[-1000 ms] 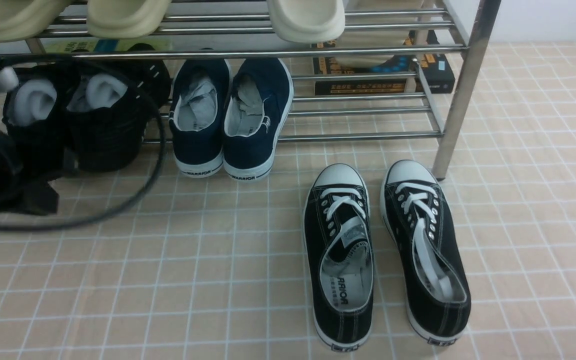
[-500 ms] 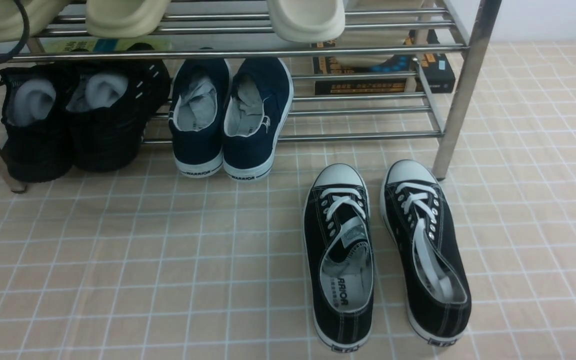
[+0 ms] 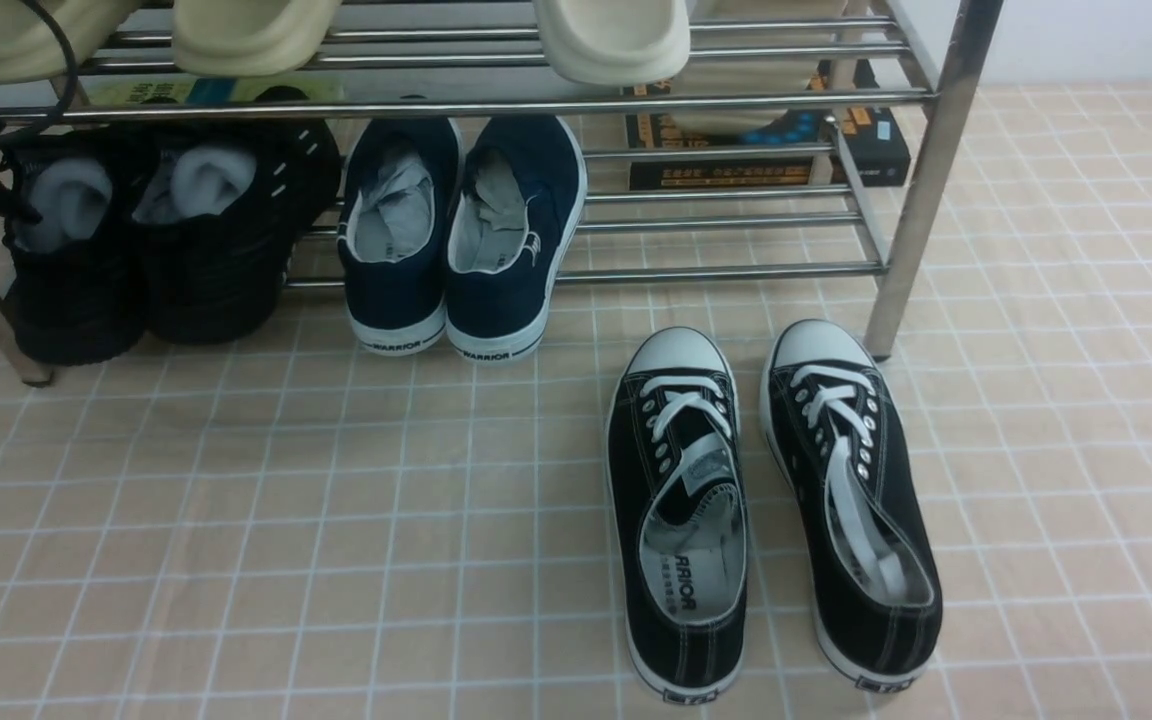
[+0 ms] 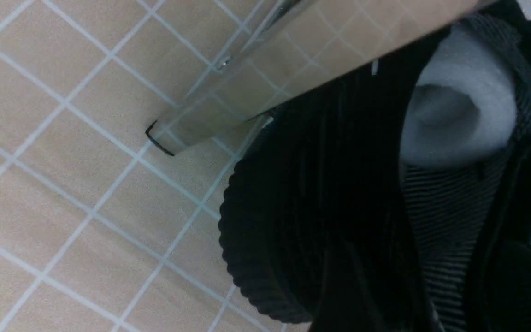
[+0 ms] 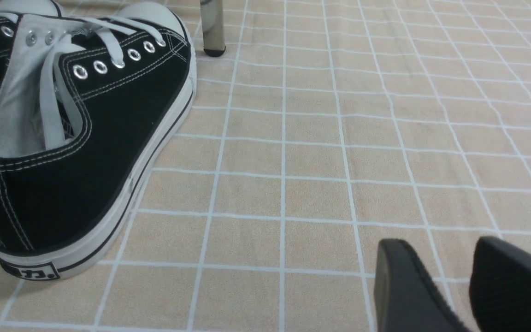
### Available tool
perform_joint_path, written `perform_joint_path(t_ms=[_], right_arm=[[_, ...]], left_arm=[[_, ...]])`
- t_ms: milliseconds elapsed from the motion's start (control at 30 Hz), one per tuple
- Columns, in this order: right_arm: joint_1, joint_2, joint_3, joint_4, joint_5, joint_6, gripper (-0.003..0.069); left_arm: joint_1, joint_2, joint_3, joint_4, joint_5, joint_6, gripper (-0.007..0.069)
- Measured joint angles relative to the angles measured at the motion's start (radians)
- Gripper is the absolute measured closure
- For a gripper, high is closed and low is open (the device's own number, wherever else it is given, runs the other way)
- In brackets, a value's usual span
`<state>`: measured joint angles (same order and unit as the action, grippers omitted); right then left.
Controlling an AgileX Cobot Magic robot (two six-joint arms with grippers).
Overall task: Take the shoes off the shelf from the light coffee tablecloth by hand.
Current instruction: 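Grasp the leftmost shoe on the bottom shelf of the shoe rack with the left gripper, then set the held shoe down on the floor in front of the rack with the left gripper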
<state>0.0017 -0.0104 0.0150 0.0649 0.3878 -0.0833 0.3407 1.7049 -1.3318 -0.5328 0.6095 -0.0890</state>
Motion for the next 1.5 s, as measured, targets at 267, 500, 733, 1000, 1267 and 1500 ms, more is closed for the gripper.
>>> perform_joint_path(t_ms=[267, 500, 733, 1000, 1267, 1500], right_arm=[[0.000, 0.000, 0.000, 0.000, 0.000, 0.000, 0.0421], [0.000, 0.000, 0.000, 0.000, 0.000, 0.000, 0.0421], [0.000, 0.000, 0.000, 0.000, 0.000, 0.000, 0.0420], [0.000, 0.000, 0.000, 0.000, 0.000, 0.000, 0.0420], [0.000, 0.000, 0.000, 0.000, 0.000, 0.000, 0.0420], [0.000, 0.000, 0.000, 0.000, 0.000, 0.000, 0.0420]], left_arm=[[0.000, 0.090, 0.000, -0.066, -0.042, 0.000, 0.0171], [0.001, 0.096, -0.005, -0.048, -0.030, 0.000, 0.0526], [0.003, 0.063, -0.006, 0.014, 0.051, -0.006, 0.0594], [0.003, -0.203, -0.005, 0.223, 0.330, -0.120, 0.0595], [0.003, -0.426, 0.100, 0.336, 0.386, -0.193, 0.0592], [0.003, -0.594, 0.270, 0.394, 0.356, -0.243, 0.0592]])
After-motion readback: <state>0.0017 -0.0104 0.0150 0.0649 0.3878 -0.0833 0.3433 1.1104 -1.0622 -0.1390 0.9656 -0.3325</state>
